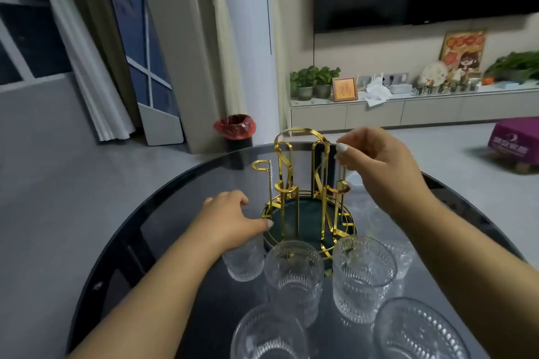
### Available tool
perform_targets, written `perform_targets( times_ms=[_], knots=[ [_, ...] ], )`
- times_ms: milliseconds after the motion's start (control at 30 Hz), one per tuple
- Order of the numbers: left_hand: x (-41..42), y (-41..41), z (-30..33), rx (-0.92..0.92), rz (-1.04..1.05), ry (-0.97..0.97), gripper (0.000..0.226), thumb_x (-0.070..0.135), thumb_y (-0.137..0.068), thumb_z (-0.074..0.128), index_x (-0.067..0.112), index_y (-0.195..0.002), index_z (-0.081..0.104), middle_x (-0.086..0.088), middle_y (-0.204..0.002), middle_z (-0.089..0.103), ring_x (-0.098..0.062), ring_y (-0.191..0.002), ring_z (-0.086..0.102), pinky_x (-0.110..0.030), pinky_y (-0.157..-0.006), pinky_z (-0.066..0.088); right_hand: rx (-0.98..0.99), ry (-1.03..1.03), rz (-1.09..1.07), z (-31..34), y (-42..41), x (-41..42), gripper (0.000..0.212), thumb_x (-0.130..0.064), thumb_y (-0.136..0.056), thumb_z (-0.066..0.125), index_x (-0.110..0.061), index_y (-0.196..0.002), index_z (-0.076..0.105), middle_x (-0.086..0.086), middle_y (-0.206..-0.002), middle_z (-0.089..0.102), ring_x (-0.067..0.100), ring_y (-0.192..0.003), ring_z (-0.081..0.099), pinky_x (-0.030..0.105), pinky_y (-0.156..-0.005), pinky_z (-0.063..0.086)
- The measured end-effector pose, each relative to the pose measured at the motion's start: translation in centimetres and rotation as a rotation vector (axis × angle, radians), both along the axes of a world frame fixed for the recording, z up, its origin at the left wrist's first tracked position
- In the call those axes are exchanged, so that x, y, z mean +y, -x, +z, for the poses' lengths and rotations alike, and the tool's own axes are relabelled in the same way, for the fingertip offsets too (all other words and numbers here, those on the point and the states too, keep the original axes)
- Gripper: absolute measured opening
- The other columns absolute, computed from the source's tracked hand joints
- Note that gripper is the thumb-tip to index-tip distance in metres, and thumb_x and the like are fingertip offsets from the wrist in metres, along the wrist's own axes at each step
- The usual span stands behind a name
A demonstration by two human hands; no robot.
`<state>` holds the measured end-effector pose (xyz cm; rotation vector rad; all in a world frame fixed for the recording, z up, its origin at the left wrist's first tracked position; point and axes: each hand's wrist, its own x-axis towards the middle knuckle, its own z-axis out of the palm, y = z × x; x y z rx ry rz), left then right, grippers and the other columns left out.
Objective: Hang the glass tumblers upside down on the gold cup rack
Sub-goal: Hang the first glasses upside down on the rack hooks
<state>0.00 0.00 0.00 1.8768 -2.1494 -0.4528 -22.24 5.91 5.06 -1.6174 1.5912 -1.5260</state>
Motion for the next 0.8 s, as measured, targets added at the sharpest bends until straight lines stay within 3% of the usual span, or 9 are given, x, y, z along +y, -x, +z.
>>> perform_targets(
  times_ms=[167,300,367,467,567,633,700,800],
  knots=[
    [0.7,0.1,0.6,-0.086,0.021,-0.128,0.072,0.063,-0.071,0.067,0.022,-0.127,0.049,0.0,-0.128,0.054,-0.022,-0.113,0.053,-0.032,-0.084,0.046,-0.027,0.013,0.03,0.5,-0.5,1.8,0.011,-0.028,-0.091,0.059,-0.019,-0.097,0.063,0.007,-0.092,0.069,0.027,-0.09,0.066,0.044,-0.081,0.057],
    [1.1,0.1,1.0,-0.064,0.079,-0.039,0.052,0.054,-0.067,0.071,0.013,-0.097,0.06,-0.004,-0.096,0.064,-0.02,-0.088,0.06,-0.031,-0.068,0.046,-0.02,0.02,0.028,1.4,-0.7,2.8,0.013,-0.029,-0.091,0.058,-0.019,-0.098,0.063,0.005,-0.09,0.068,0.028,-0.087,0.066,0.041,-0.074,0.056],
    [1.2,-0.7,1.3,0.002,0.133,0.002,0.046,0.051,-0.064,0.07,0.011,-0.083,0.058,-0.003,-0.085,0.063,-0.021,-0.077,0.059,-0.034,-0.067,0.048,-0.011,0.03,0.035,1.8,-1.0,3.2,0.011,-0.029,-0.091,0.058,-0.02,-0.095,0.062,0.006,-0.089,0.068,0.028,-0.085,0.065,0.041,-0.072,0.056],
    [1.8,-2.9,2.9,0.214,0.198,0.081,0.04,0.052,-0.057,0.068,0.025,-0.079,0.049,0.004,-0.083,0.05,-0.02,-0.071,0.049,-0.042,-0.074,0.054,0.006,0.032,0.047,2.4,-1.5,3.6,0.011,-0.03,-0.091,0.057,-0.021,-0.093,0.063,0.009,-0.088,0.068,0.029,-0.084,0.065,0.045,-0.075,0.056],
    [2.5,-5.2,4.9,0.523,0.276,0.183,0.047,0.051,-0.054,0.073,0.024,-0.091,0.064,0.005,-0.09,0.064,-0.02,-0.083,0.063,-0.042,-0.078,0.056,-0.015,-0.014,0.094,2.6,-2.6,3.3,0.015,-0.031,-0.092,0.057,-0.018,-0.093,0.064,0.007,-0.083,0.069,0.021,-0.077,0.066,0.042,-0.077,0.056],
    [3.3,-5.7,6.3,0.754,0.275,0.24,0.052,0.049,-0.051,0.075,0.024,-0.095,0.067,0.001,-0.094,0.066,-0.019,-0.082,0.065,-0.038,-0.069,0.056,-0.047,-0.064,0.154,2.8,-3.9,3.0,0.015,-0.03,-0.093,0.056,-0.017,-0.093,0.063,0.003,-0.082,0.068,0.018,-0.077,0.065,0.038,-0.076,0.057],
    [4.2,-5.2,7.6,0.943,0.215,0.26,0.048,0.042,-0.052,0.075,0.019,-0.094,0.069,-0.002,-0.095,0.067,-0.019,-0.08,0.065,-0.039,-0.062,0.056,-0.076,-0.123,0.196,3.0,-5.1,2.4,0.015,-0.032,-0.094,0.054,-0.018,-0.096,0.061,0.005,-0.088,0.066,0.02,-0.081,0.065,0.037,-0.077,0.058],
    [5.4,-3.6,9.2,1.101,0.113,0.21,0.043,0.034,-0.056,0.075,0.015,-0.093,0.068,-0.006,-0.094,0.068,-0.024,-0.081,0.066,-0.049,-0.069,0.057,-0.177,-0.276,0.237,3.1,-6.4,1.5,0.029,-0.038,-0.094,0.053,-0.016,-0.112,0.057,0.011,-0.104,0.062,0.023,-0.084,0.065,0.036,-0.077,0.059]
  ],
)
